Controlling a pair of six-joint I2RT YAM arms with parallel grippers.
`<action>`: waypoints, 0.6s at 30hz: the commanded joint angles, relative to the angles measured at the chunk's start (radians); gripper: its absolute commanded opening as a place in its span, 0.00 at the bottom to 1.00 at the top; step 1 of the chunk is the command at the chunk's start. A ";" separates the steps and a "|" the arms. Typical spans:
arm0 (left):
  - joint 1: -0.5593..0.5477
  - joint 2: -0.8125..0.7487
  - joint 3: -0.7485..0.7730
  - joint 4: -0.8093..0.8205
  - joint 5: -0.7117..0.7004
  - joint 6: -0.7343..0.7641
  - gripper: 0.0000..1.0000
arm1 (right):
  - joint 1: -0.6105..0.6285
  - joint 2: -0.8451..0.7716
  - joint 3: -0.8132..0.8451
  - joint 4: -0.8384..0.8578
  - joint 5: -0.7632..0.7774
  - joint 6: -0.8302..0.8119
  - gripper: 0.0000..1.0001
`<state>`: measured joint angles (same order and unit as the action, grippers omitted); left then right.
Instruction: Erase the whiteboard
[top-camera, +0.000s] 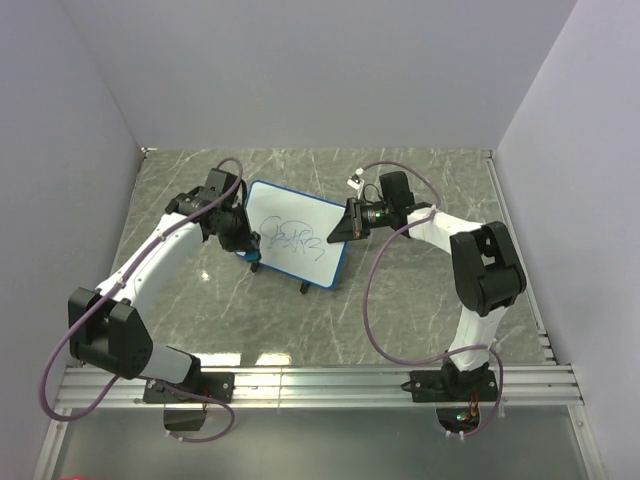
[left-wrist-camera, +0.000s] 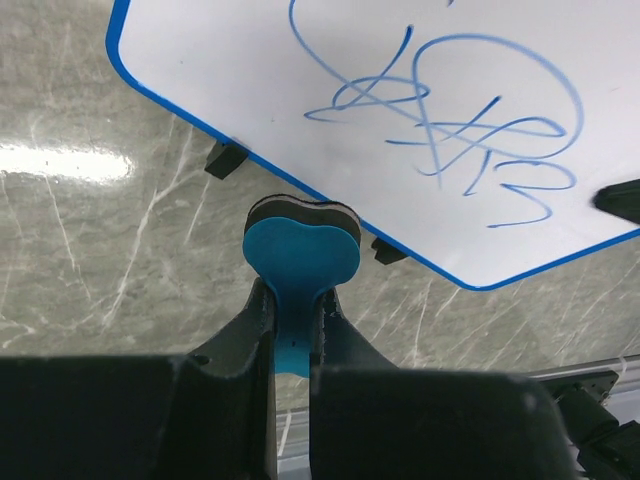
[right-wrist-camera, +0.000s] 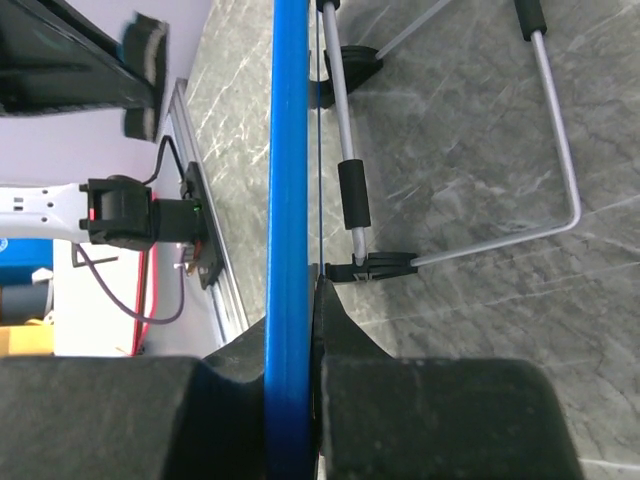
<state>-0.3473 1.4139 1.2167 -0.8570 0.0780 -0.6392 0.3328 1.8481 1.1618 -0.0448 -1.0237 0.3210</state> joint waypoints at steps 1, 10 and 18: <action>-0.012 -0.023 0.081 -0.024 -0.029 0.018 0.00 | -0.018 -0.022 -0.063 0.028 0.165 0.059 0.00; -0.064 0.045 0.139 0.061 -0.047 0.009 0.00 | -0.024 -0.076 -0.108 -0.009 0.353 0.007 0.00; -0.096 0.045 0.090 0.141 -0.061 0.001 0.00 | -0.028 -0.052 -0.011 -0.147 0.432 -0.120 0.00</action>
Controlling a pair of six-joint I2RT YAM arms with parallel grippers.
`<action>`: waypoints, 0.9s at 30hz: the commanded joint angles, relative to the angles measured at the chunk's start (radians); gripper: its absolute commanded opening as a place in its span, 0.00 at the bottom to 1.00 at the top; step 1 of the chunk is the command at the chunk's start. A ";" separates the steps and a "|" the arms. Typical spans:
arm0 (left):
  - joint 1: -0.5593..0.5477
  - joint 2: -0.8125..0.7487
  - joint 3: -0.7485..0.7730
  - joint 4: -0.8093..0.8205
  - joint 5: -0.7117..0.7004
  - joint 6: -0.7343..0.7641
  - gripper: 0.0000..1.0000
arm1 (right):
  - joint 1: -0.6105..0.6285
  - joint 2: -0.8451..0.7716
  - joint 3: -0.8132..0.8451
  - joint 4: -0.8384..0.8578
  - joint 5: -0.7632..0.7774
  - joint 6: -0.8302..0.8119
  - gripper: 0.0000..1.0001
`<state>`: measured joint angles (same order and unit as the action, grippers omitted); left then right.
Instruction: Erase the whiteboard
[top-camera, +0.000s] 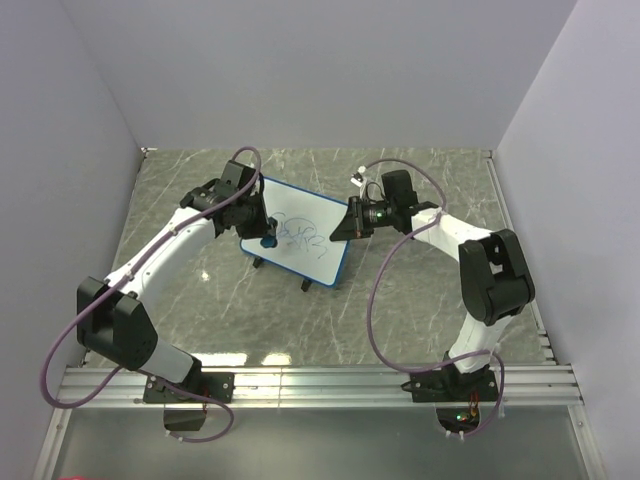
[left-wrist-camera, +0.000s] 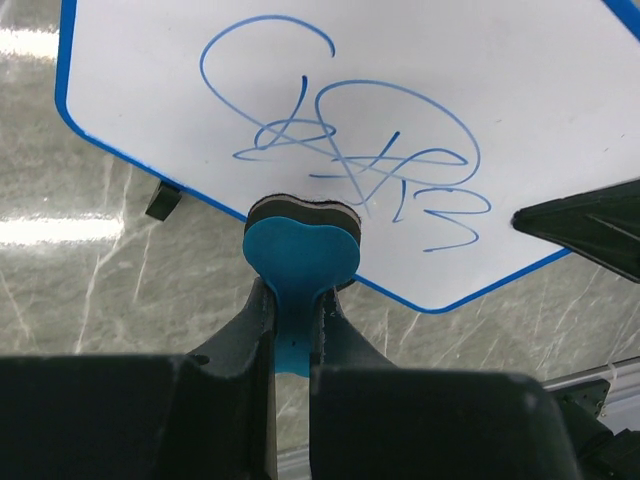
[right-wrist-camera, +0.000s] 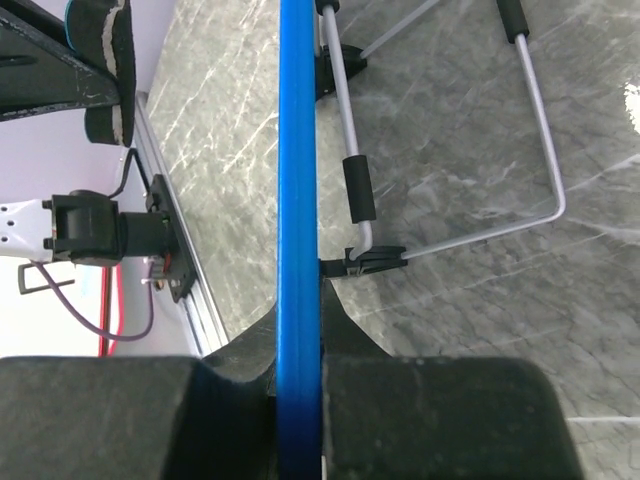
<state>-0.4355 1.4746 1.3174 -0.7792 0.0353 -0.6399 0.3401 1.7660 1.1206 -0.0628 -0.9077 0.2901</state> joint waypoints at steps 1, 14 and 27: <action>-0.008 -0.019 -0.018 0.078 -0.014 0.005 0.00 | -0.035 0.044 0.033 -0.131 0.320 -0.095 0.00; -0.023 -0.108 -0.132 0.130 0.020 0.034 0.00 | 0.039 0.056 -0.045 0.055 0.426 0.027 0.00; -0.048 -0.195 -0.164 0.167 -0.101 -0.066 0.00 | 0.060 0.012 -0.061 0.029 0.559 0.008 0.00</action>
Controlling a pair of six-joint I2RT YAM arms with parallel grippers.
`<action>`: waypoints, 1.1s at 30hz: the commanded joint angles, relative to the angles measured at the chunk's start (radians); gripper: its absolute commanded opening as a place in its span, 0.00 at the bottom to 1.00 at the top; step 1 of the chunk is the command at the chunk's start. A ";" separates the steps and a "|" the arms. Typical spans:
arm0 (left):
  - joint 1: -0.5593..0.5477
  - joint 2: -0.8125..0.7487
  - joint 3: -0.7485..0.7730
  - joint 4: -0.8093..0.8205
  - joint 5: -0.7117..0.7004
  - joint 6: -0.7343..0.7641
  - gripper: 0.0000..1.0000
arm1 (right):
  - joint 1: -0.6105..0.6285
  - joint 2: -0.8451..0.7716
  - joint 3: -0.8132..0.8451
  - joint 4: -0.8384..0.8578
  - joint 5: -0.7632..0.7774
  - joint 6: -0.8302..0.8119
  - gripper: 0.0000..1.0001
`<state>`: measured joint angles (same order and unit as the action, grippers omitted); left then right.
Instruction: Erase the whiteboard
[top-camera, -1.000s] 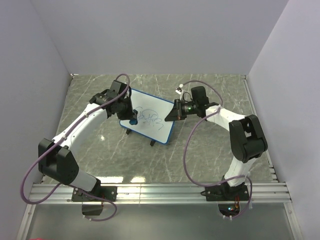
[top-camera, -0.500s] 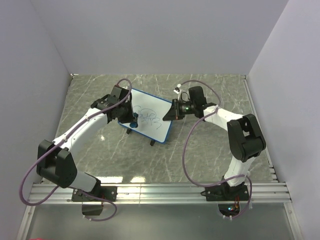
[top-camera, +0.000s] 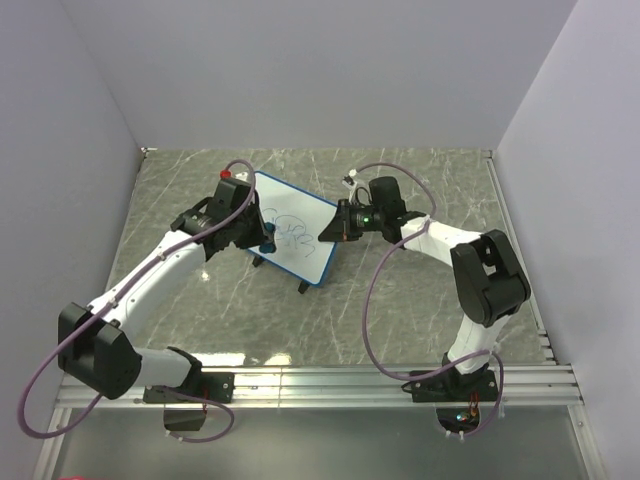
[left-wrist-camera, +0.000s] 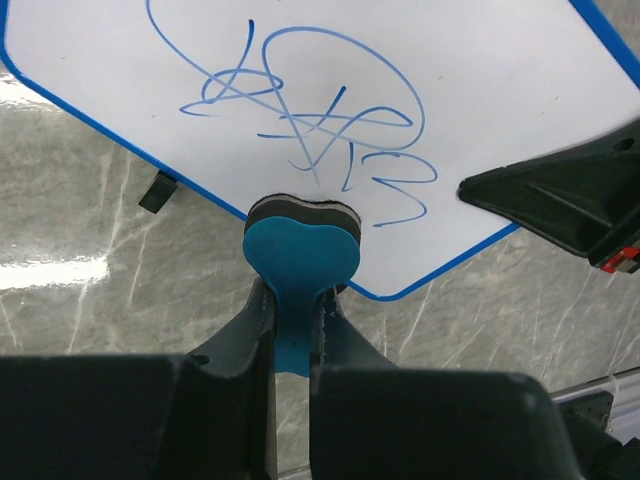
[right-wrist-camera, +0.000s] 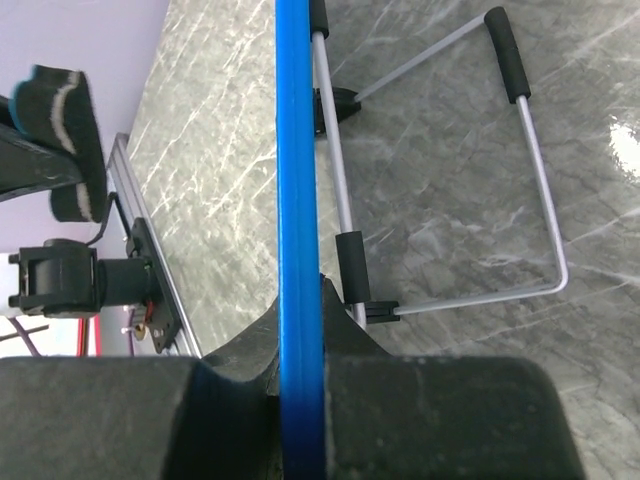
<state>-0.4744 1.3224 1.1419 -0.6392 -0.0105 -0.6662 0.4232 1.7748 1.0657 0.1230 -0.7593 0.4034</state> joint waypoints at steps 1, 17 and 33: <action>-0.012 -0.054 0.018 0.021 -0.065 -0.044 0.00 | -0.024 -0.014 -0.009 -0.172 0.435 -0.110 0.00; -0.036 -0.146 -0.067 0.003 -0.108 -0.096 0.00 | -0.026 -0.031 -0.046 -0.210 0.607 -0.087 0.48; -0.041 -0.230 -0.177 0.045 -0.101 -0.138 0.00 | -0.026 -0.182 -0.111 -0.328 0.741 -0.043 0.50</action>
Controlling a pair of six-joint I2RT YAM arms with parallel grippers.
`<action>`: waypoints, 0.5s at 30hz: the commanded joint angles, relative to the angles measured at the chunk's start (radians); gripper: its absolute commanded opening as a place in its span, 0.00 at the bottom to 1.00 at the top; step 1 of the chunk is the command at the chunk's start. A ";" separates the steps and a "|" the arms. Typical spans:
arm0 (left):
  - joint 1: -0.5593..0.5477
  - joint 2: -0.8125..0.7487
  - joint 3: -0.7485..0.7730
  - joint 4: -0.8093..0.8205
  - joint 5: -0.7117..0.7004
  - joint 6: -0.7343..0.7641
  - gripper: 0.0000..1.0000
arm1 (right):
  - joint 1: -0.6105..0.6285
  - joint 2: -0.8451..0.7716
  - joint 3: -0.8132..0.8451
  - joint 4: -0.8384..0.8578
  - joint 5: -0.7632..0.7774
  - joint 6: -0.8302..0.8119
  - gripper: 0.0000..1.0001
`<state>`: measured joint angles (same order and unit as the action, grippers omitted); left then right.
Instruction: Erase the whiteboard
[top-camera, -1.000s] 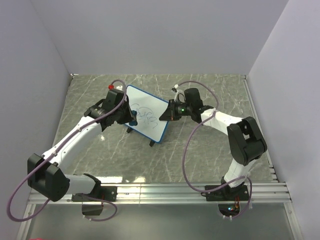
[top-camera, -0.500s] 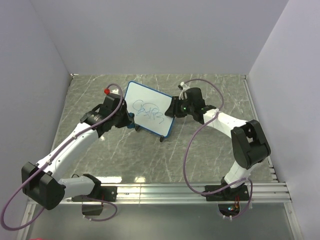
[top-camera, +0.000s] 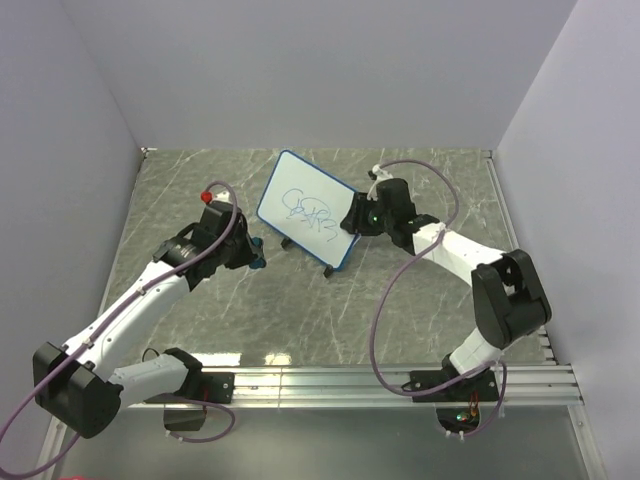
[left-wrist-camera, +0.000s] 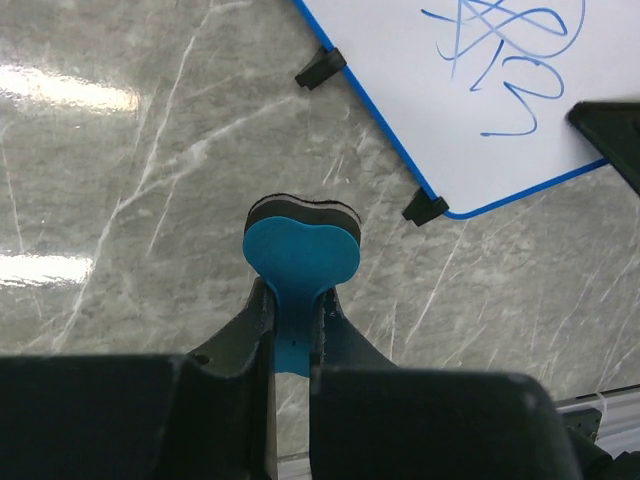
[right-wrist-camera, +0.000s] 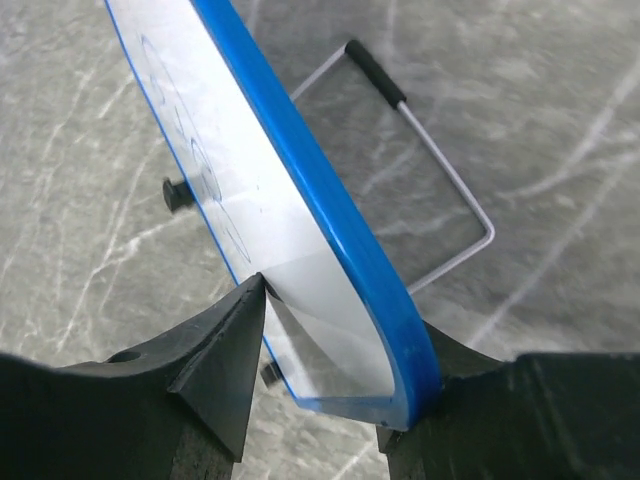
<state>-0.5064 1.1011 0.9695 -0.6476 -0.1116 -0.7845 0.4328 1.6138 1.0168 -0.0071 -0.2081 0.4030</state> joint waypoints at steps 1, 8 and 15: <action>-0.011 -0.004 -0.003 0.061 0.000 -0.019 0.00 | -0.035 -0.040 -0.076 -0.203 0.196 -0.044 0.50; -0.027 0.031 -0.005 0.103 0.000 -0.016 0.00 | -0.037 -0.120 -0.089 -0.266 0.207 -0.027 0.25; -0.046 0.077 -0.008 0.155 0.006 -0.022 0.00 | -0.035 -0.199 -0.124 -0.311 0.191 -0.007 0.30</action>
<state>-0.5411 1.1587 0.9657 -0.5587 -0.1104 -0.7952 0.4229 1.4391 0.9333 -0.1715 -0.1810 0.4503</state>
